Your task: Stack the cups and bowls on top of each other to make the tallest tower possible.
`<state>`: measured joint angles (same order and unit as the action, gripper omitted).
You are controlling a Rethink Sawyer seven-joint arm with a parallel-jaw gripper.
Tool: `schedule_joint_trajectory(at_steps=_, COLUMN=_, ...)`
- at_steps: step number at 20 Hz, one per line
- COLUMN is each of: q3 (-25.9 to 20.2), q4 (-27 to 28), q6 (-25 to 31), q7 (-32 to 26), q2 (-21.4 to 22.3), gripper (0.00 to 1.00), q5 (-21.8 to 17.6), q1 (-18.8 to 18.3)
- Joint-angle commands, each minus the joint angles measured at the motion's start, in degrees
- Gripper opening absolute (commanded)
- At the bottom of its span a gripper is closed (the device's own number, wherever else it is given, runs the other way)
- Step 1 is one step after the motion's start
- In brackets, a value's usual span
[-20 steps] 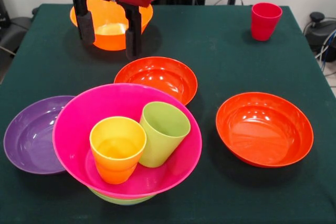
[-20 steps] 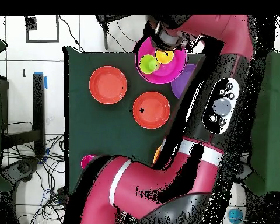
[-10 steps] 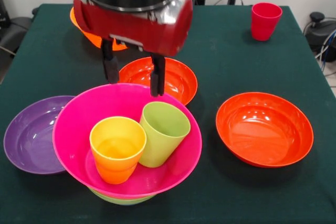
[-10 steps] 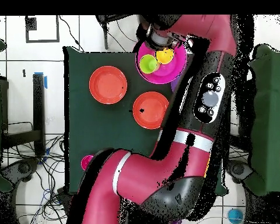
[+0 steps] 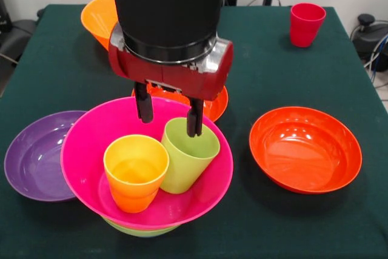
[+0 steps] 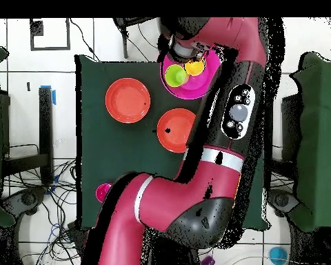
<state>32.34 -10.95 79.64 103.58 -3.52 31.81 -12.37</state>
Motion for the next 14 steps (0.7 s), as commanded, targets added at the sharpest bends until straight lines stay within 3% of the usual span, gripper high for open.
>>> schedule_joint_trajectory(at_steps=1, q3=0.5, q4=0.5, q6=-1.3, q7=6.7, q2=-1.8, gripper=1.0, q5=1.6, q1=-0.7)
schedule_joint_trajectory(at_steps=14, q3=5.7, q4=2.0, q6=-2.0, q7=5.7, q2=-3.9, gripper=1.0, q5=6.8, q1=-1.6)
